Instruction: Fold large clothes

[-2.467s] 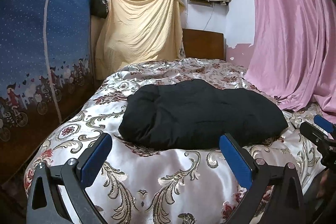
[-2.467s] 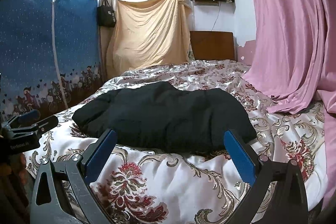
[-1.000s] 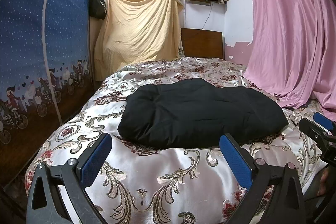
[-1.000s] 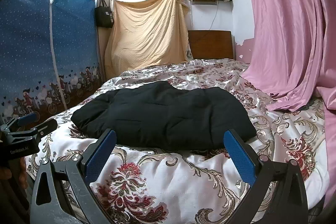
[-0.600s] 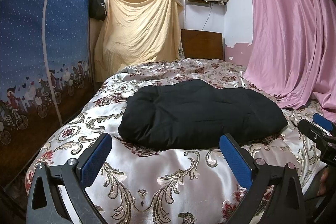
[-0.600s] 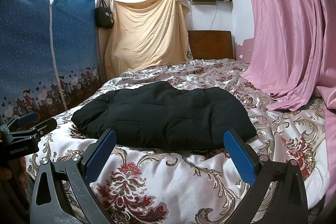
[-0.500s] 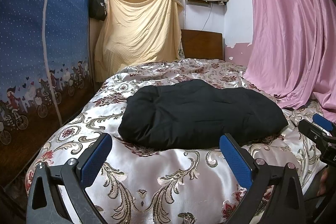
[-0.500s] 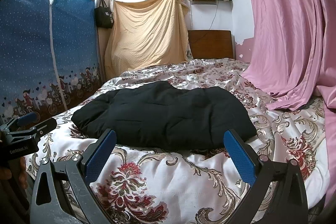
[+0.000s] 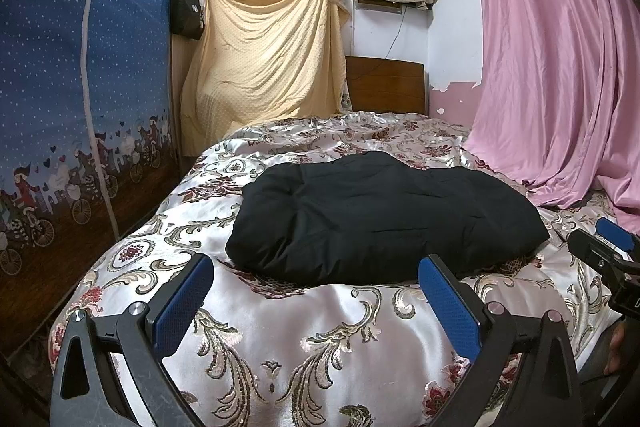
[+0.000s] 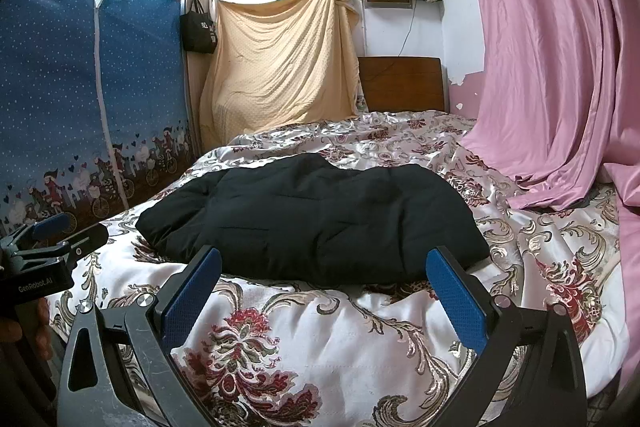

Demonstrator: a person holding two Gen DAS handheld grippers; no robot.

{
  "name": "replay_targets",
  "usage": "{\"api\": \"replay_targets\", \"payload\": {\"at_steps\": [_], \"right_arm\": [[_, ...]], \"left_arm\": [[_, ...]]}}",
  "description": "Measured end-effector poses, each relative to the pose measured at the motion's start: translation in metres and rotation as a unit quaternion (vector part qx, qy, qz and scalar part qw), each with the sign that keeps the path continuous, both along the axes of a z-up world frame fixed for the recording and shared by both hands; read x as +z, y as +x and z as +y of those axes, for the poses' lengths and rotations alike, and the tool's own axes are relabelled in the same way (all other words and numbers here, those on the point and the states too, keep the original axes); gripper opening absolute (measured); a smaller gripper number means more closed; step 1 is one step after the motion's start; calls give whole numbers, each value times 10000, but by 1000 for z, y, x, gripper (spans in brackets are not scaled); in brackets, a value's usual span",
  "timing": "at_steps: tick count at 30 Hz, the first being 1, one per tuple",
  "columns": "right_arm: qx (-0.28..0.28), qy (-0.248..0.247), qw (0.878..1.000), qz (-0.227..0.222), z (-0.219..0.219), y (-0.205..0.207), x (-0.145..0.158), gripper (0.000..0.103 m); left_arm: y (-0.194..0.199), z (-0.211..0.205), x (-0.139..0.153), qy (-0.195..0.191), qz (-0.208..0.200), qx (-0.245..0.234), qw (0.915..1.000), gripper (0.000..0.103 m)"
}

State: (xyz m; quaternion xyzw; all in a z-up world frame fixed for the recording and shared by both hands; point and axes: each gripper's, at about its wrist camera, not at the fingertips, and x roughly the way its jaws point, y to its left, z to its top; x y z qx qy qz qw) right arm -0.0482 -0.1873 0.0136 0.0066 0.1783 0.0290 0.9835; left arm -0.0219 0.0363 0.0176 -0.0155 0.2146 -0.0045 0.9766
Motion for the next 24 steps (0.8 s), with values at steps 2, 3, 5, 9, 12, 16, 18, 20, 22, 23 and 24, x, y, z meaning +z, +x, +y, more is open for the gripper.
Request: {"api": "replay_targets", "payload": {"at_steps": [2,3,5,9,12,16,18,20,22,23,24], "right_arm": [[-2,0,10000,-3,0,0,0,101],[-3,1,10000,-2,0,0,0,101],[-1,2,10000,-2,0,0,0,101],[1,1,10000,-3,0,0,0,101],[-4,-1,10000,-1,2,0,0,101],[-3,0,10000,1,2,-1,0,101],[-5,3,10000,-5,2,-1,0,101],[-5,0,10000,0,2,-1,0,101],[-6,3,10000,-2,2,-1,0,101],[-8,4,10000,-1,2,-1,0,101],[-6,5,10000,-1,2,-1,0,101]], "left_arm": [[0,0,0,1,-1,1,10000,103],[0,0,0,2,-1,1,10000,103],[1,0,0,3,-4,3,10000,103],[-1,-1,-1,0,-5,-3,10000,103],[0,0,0,4,-4,-1,10000,103],[0,0,0,-5,-6,-2,10000,103],[-1,0,0,2,-9,-1,10000,103],[0,0,0,3,-6,-4,10000,103],[-1,0,0,1,-9,-2,10000,103],[0,0,0,-1,-7,-3,10000,103],[-1,-1,0,0,-8,2,10000,103]]}}
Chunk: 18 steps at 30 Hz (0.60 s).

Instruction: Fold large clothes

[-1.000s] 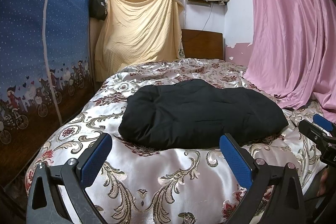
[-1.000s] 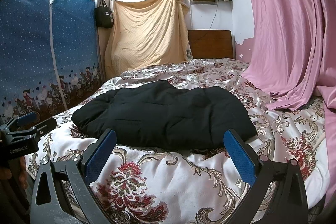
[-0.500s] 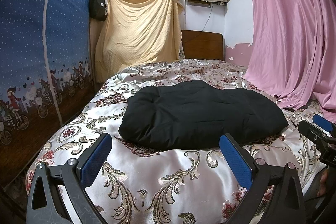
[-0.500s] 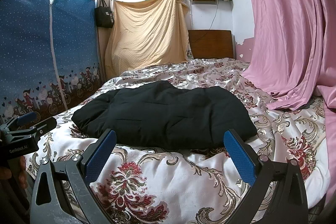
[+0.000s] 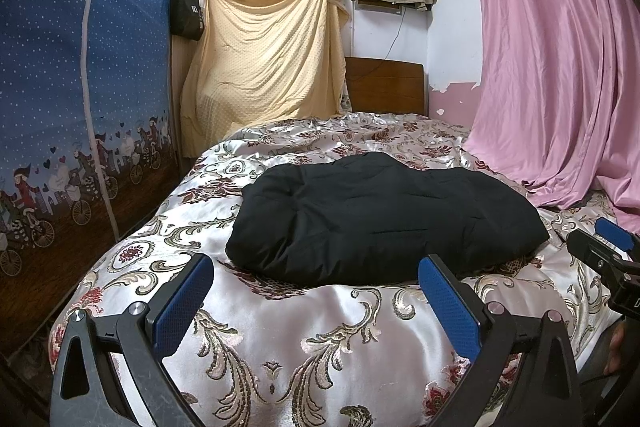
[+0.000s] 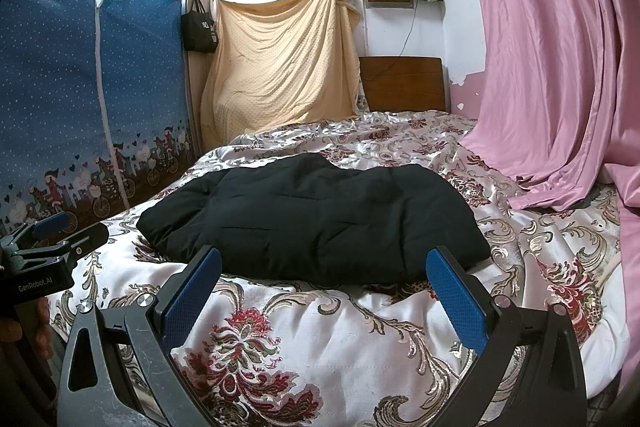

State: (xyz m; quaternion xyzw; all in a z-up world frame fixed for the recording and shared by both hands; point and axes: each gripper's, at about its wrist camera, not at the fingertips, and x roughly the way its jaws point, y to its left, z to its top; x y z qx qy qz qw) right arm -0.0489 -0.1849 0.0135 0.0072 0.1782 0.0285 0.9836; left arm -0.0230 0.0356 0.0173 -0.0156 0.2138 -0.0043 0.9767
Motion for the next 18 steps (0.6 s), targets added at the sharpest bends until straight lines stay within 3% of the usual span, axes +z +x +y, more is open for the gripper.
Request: {"api": "replay_targets", "payload": {"at_steps": [11,18], "right_arm": [[-5,5,10000,1,0,0,0,101],[1,-3,10000,5,0,0,0,101]], "left_arm": [[1,1,1,-2,-5,-8,10000,103],[-1,2,4,-210,0,-182,9996,103]]}}
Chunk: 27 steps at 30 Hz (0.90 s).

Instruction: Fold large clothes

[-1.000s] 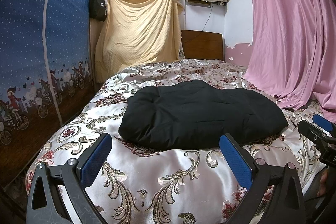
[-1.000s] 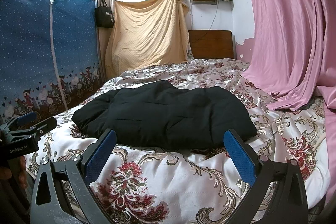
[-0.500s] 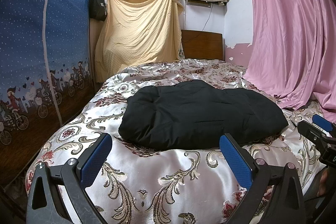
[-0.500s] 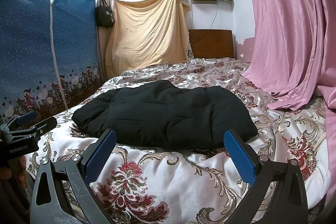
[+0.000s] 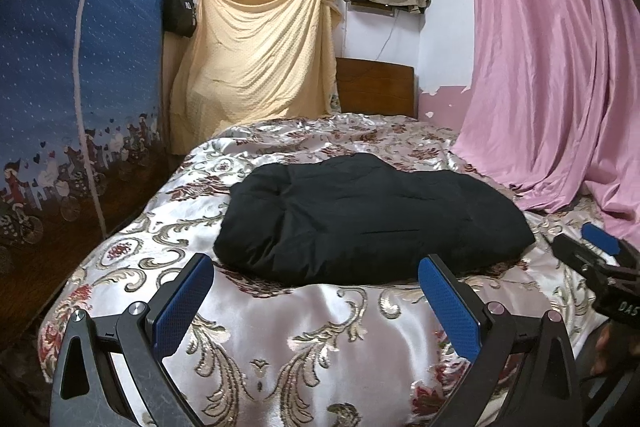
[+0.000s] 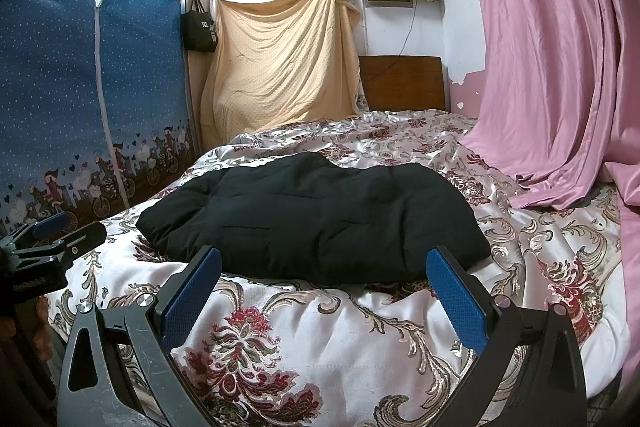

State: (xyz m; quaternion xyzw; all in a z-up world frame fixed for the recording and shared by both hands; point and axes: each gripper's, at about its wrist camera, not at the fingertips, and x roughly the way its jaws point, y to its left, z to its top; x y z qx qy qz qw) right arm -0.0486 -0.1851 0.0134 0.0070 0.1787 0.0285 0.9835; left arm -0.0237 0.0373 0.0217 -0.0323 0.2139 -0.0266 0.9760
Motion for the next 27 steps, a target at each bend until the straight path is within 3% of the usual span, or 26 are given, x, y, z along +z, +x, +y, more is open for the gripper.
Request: {"api": "replay_targets", "payload": {"at_steps": [4,27], "right_arm": [[0,-1,10000,10,1,0,-2,101],[-5,-2,10000,23,4,-2,-4,101]], "left_arm": [[1,0,-2,110,61,305,9995,103],[-7,-9,-6,230,-101,254,9994,103]]}}
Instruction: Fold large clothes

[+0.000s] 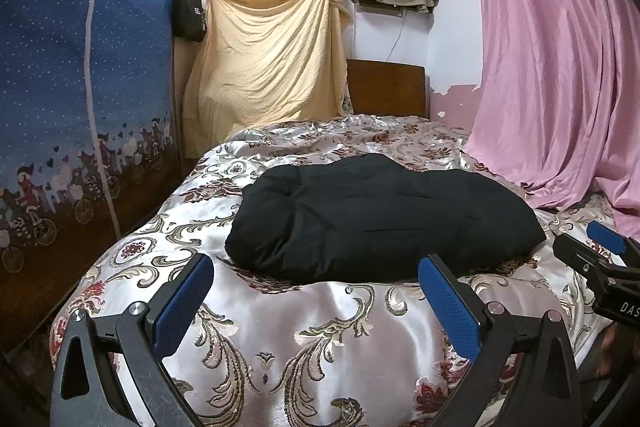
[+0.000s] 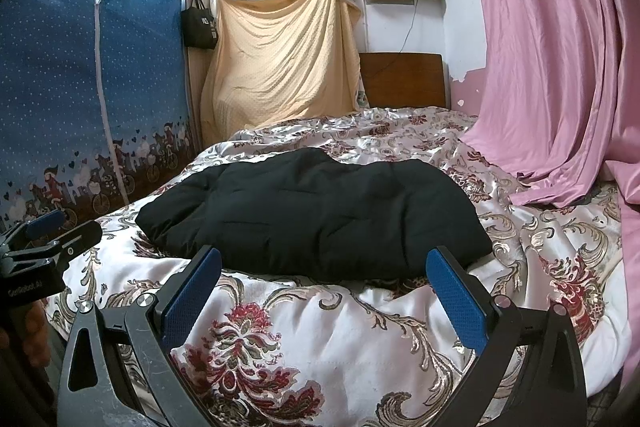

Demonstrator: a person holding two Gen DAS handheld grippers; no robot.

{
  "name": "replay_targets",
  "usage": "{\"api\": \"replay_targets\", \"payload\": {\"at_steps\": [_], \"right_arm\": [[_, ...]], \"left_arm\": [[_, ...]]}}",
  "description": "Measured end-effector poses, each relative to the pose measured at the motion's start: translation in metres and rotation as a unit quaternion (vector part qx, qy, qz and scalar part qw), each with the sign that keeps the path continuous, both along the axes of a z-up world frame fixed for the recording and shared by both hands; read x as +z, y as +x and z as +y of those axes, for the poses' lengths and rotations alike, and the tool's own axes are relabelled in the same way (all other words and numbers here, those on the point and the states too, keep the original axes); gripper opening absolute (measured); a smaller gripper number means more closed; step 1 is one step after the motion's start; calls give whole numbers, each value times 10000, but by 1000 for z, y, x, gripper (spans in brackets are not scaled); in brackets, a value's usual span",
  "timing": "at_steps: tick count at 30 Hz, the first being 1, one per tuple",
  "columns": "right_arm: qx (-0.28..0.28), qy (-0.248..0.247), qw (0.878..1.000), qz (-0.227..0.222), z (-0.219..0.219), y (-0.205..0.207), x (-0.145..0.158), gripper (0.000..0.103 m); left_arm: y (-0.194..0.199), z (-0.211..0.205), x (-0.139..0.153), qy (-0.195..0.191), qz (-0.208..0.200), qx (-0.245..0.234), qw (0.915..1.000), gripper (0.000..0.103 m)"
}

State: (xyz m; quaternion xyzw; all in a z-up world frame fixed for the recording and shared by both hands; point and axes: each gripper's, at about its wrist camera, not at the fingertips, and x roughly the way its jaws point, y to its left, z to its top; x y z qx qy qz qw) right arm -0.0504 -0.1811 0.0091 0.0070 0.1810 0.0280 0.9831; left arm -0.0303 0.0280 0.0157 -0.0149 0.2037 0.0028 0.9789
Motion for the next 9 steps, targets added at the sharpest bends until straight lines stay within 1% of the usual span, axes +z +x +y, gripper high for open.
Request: {"api": "replay_targets", "payload": {"at_steps": [9], "right_arm": [[0,7,10000,18,1,0,-1,101]], "left_arm": [[-2,0,0,-1,-17,38,10000,103]]}}
